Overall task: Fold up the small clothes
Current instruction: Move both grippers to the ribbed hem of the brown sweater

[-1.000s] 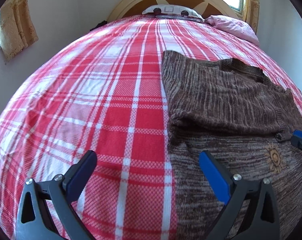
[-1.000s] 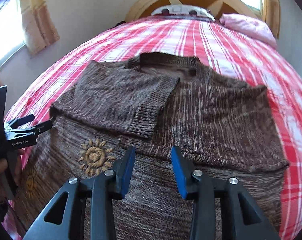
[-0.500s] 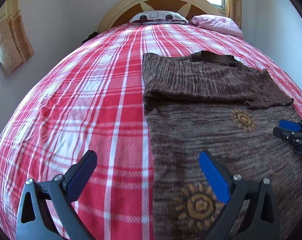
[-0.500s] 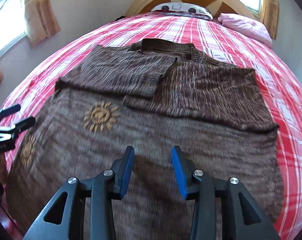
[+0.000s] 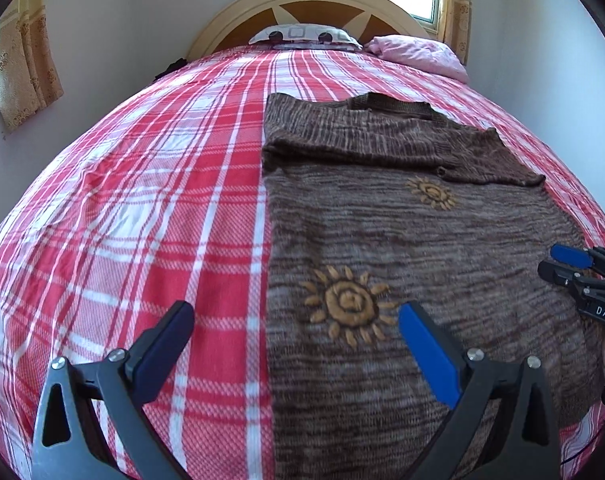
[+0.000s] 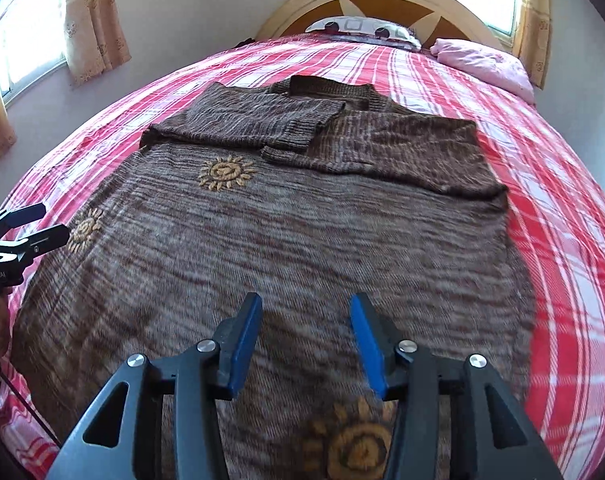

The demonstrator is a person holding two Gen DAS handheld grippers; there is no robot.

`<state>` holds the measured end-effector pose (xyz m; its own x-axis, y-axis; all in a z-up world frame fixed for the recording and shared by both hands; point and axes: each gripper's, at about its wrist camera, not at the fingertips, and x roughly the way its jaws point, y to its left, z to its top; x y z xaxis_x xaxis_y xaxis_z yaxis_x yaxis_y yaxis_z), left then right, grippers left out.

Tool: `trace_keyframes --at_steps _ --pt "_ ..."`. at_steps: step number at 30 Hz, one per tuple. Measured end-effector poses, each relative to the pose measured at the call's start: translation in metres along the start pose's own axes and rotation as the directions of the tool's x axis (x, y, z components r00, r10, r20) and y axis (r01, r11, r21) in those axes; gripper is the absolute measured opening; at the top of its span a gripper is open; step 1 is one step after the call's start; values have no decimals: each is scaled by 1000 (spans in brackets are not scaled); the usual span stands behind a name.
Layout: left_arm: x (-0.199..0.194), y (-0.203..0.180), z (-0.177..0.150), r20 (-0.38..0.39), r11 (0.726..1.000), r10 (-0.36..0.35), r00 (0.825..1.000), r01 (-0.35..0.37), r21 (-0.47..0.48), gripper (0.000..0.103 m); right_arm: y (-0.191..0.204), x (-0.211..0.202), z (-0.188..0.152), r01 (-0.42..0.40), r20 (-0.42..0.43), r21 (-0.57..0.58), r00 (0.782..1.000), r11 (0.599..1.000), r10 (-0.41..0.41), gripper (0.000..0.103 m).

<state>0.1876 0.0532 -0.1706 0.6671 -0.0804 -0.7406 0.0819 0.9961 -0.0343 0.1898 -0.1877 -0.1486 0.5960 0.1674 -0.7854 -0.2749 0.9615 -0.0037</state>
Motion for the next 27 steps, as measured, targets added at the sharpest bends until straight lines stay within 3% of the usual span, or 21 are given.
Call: trace_keyframes --at_steps 11,24,27 --pt "-27 -6 -22 6 1000 -17 1000 17 21 103 -2 -34 -40 1 21 48 1000 999 -2 48" --pt "-47 -13 -55 -40 997 -14 999 17 69 103 3 -66 -81 11 -8 58 1000 998 -11 48" --pt "-51 -13 -61 -49 998 -19 999 22 62 103 3 -72 -89 10 -10 75 1000 997 -9 55"
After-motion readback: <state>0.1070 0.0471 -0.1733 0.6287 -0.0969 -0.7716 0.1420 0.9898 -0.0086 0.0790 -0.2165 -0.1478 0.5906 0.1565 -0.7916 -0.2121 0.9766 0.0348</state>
